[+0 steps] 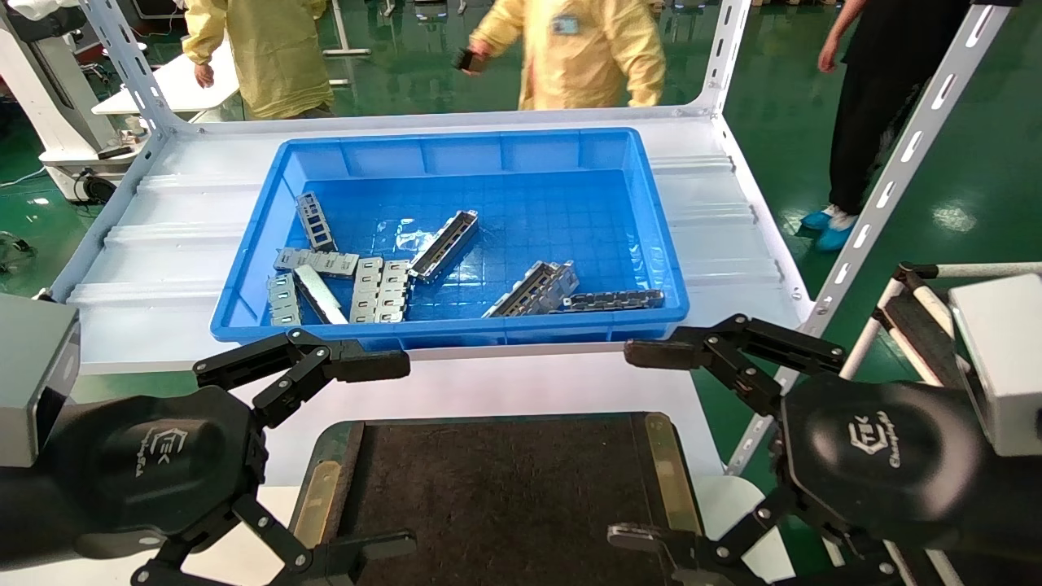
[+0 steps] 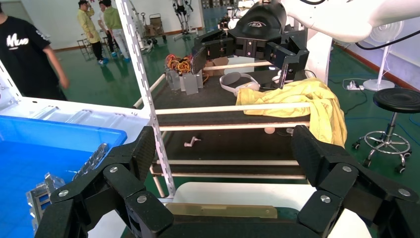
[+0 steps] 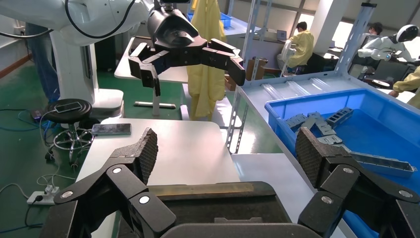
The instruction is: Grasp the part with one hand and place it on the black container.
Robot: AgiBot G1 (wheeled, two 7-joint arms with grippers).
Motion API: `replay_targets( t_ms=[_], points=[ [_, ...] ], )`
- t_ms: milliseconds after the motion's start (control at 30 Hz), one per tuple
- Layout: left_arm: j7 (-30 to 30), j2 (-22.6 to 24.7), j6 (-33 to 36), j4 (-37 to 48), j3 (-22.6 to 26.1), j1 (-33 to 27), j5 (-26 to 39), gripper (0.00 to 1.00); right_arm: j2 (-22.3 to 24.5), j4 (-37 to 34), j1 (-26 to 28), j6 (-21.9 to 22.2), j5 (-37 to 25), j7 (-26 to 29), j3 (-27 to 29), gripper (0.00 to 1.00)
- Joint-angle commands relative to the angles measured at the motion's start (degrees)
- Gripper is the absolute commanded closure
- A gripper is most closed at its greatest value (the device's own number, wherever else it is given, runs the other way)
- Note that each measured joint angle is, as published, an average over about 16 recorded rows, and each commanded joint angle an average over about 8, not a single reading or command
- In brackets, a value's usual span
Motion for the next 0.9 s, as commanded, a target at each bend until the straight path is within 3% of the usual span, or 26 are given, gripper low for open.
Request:
replay_targets(
  t_ms=[33, 900],
  points=[
    [0.0, 0.0, 0.0, 0.0, 0.0, 0.0, 0.0, 0.00, 0.0, 0.0, 0.0, 0.0, 0.0, 0.0, 0.0, 0.00],
    [0.0, 0.0, 0.0, 0.0, 0.0, 0.0, 0.0, 0.00, 0.0, 0.0, 0.0, 0.0, 0.0, 0.0, 0.0, 0.00]
  ],
)
